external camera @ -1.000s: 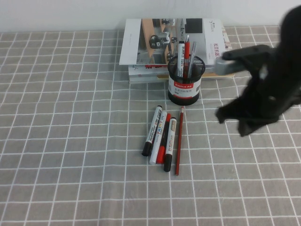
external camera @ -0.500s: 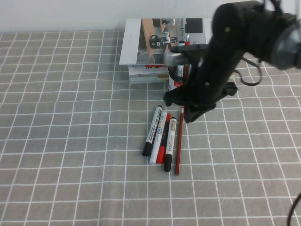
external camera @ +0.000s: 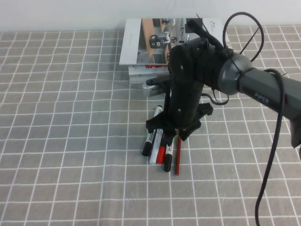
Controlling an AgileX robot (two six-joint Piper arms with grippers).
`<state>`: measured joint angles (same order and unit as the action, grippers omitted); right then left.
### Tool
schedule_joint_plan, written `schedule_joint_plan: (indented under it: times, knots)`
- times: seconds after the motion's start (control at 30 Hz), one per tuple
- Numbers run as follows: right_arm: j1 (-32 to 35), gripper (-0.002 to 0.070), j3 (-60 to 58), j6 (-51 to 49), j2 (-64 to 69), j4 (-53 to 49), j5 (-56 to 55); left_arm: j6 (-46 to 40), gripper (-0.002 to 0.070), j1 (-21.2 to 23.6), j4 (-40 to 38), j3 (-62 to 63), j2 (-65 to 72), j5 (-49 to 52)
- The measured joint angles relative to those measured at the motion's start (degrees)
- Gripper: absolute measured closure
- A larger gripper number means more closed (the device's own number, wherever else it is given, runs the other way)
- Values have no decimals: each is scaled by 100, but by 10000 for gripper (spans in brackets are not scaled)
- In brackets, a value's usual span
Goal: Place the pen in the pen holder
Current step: Pick up the pen on the table
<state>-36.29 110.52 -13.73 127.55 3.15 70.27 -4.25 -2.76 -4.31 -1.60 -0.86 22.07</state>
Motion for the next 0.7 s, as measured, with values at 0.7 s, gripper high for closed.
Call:
schedule_joint_plan:
  times: [0.7]
  knots:
    - [0, 590, 306, -320, 293, -44, -1, 0, 678, 0, 0, 0, 0, 0]
